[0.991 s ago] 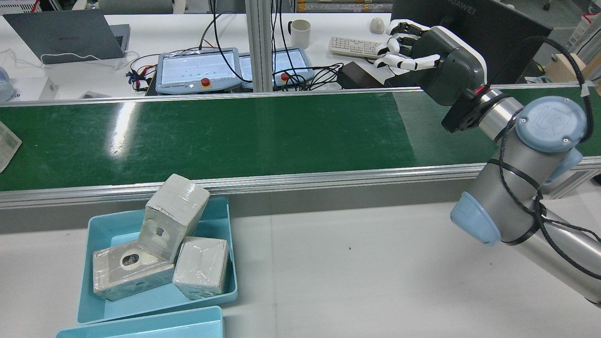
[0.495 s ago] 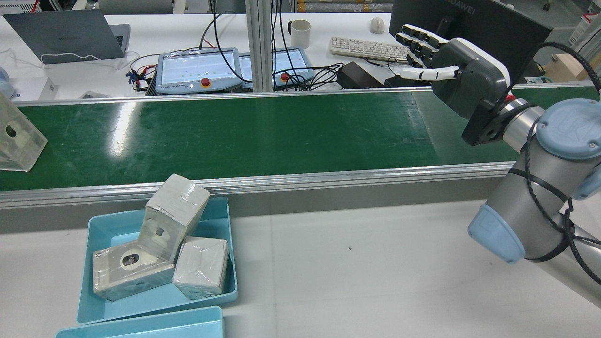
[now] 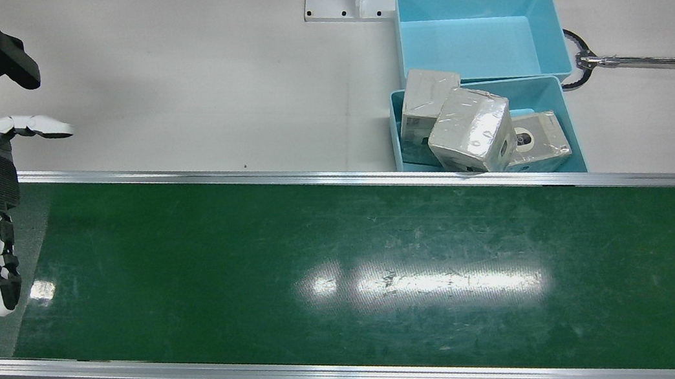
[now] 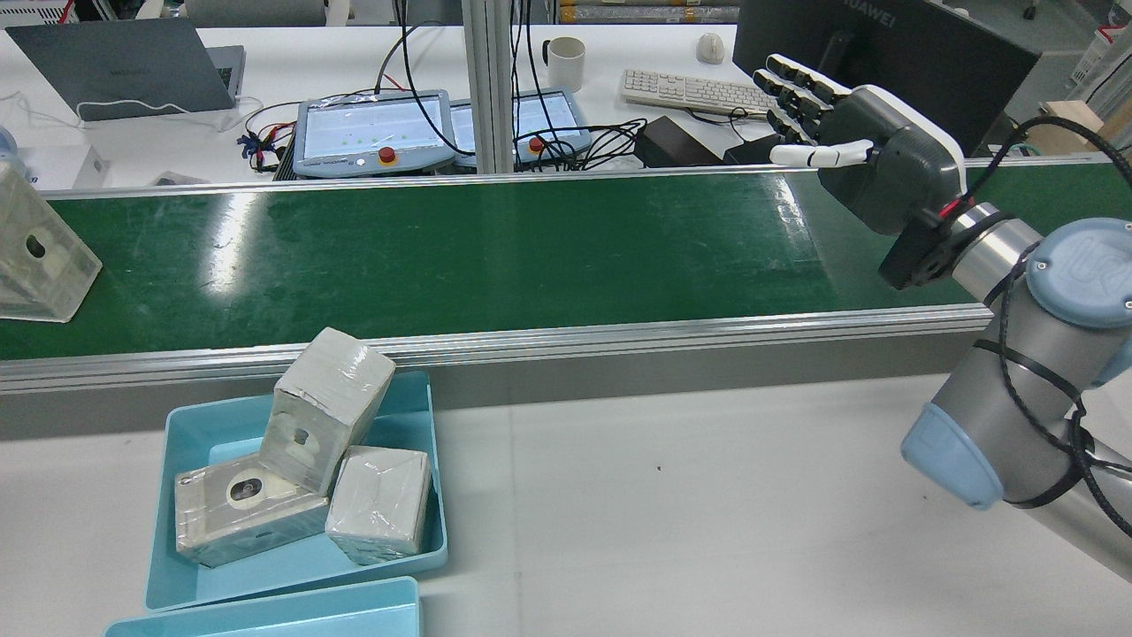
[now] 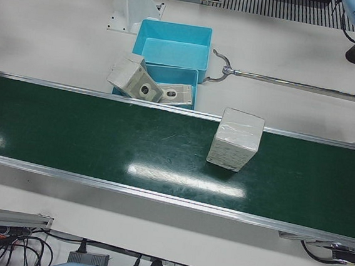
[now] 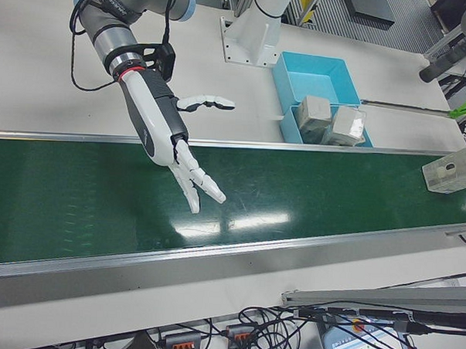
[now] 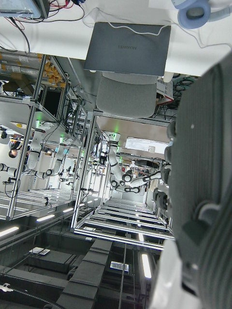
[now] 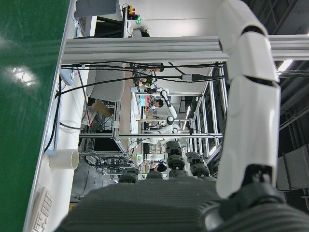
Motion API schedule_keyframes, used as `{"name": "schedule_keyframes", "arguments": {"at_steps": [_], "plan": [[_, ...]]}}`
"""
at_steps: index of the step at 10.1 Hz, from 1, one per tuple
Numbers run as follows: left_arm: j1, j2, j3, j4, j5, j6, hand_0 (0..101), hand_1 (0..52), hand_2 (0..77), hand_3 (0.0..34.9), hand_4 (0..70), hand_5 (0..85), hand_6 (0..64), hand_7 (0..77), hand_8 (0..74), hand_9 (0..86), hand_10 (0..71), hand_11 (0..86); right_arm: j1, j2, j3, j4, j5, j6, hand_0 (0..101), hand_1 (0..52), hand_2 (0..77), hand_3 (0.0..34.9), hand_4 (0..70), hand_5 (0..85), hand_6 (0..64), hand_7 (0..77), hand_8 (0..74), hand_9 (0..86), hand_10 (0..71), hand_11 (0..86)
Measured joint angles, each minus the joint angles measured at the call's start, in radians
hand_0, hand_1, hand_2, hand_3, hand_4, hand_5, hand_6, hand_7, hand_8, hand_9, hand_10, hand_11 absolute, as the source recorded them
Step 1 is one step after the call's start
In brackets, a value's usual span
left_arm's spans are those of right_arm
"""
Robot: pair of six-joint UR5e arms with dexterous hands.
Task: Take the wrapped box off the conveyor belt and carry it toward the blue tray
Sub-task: 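Lower the open right hand toward the belt surface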
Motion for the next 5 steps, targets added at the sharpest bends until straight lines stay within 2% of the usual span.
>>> {"name": "schedule_keyframes", "arguments": {"at_steps": [2,3,5], "plan": [[0.0,0.0,0.0,0.0,0.0,0.0,0,0.0,1.1,0.0,0.0,1.1,0.0,0.5,0.5,0.0,0.5,0.0,0.001,-0.009,0.001,0.013,-0.002,0.0,47,17.5,19.1,1.4,0.0,8.7,0.0,7.6,0.0,1.1,1.1,4.9],[0.0,0.0,0.0,0.0,0.0,0.0,0,0.0,0.5,0.0,0.0,1.1,0.0,0.5,0.5,0.0,0.0,0.5,0.001,-0.016,0.0,0.014,-0.004,-0.001,48,20.2,21.3,1.3,2.7,11.5,0.0,11.4,0.0,1.1,0.0,2.2],[0.0,0.0,0.0,0.0,0.0,0.0,0,0.0,0.5,0.0,0.0,1.1,0.0,0.5,0.5,0.0,0.5,0.5,0.001,-0.025,-0.002,0.015,-0.006,-0.001,49,19.6,22.9,1.5,4.4,12.0,1.1,13.1,0.0,1.1,0.0,1.6]]}}
